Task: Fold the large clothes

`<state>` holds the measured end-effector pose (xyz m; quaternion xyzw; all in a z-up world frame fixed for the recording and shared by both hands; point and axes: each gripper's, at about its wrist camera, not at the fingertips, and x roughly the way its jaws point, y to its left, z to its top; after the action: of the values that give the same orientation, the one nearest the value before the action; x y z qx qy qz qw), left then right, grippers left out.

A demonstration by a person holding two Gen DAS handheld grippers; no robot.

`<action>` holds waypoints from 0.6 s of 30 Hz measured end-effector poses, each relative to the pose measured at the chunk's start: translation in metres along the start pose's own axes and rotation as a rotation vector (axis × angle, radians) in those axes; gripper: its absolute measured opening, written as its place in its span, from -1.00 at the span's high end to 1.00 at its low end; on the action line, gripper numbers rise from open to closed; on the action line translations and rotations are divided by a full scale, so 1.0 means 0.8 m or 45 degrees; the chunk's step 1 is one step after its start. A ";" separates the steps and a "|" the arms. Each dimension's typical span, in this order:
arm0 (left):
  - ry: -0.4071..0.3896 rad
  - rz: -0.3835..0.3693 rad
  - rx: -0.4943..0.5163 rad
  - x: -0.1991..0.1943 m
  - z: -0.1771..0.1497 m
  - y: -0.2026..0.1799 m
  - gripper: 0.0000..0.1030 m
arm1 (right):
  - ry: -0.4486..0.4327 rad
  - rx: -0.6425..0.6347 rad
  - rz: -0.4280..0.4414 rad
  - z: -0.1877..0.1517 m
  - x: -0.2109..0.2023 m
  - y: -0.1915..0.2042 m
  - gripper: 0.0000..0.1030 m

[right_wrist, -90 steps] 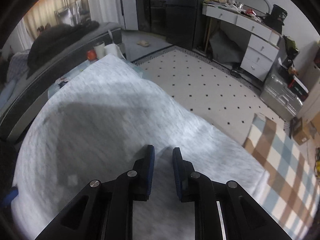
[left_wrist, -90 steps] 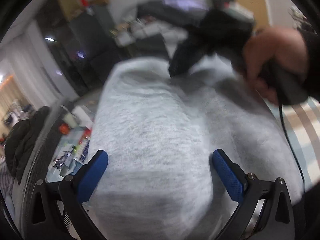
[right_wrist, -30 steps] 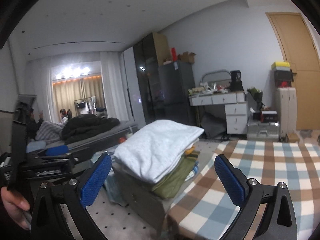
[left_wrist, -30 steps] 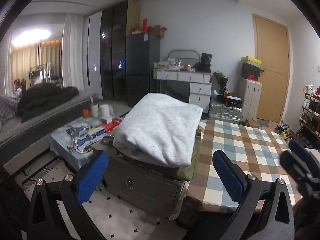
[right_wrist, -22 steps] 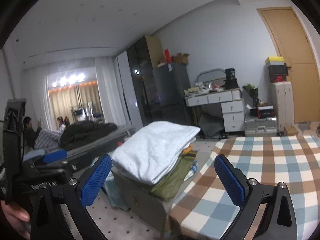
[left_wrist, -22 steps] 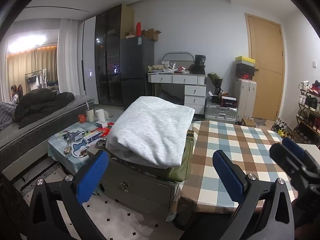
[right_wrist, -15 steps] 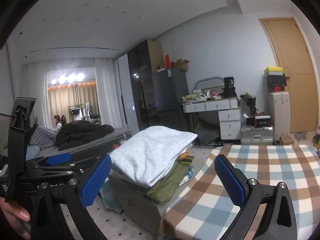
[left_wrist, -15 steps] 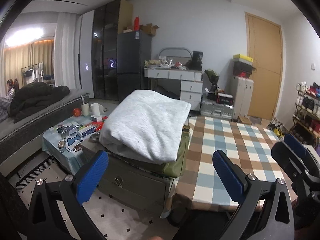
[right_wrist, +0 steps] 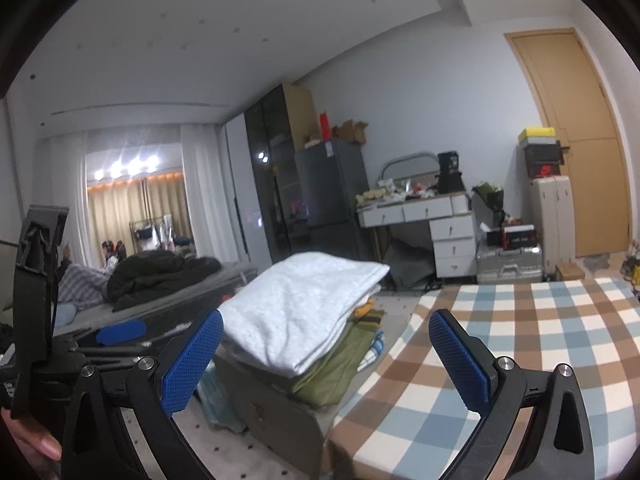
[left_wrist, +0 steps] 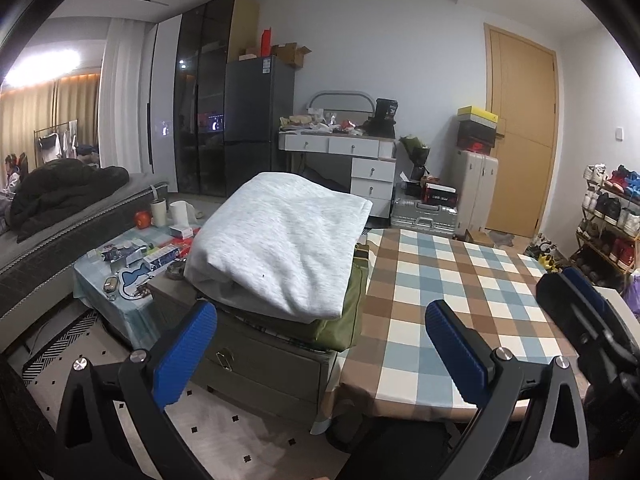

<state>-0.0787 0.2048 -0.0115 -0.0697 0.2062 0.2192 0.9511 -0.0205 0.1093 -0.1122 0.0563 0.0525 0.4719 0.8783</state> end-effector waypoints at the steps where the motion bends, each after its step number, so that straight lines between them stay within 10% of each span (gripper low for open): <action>1: -0.004 -0.002 -0.001 -0.001 0.000 0.000 -0.98 | -0.004 0.001 0.000 0.000 -0.001 0.000 -1.00; 18: 0.001 0.028 0.041 -0.002 0.000 0.000 -0.98 | 0.007 0.006 0.036 -0.001 0.000 0.010 -1.00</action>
<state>-0.0804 0.2044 -0.0111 -0.0523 0.2108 0.2263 0.9495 -0.0272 0.1139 -0.1115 0.0579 0.0551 0.4842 0.8713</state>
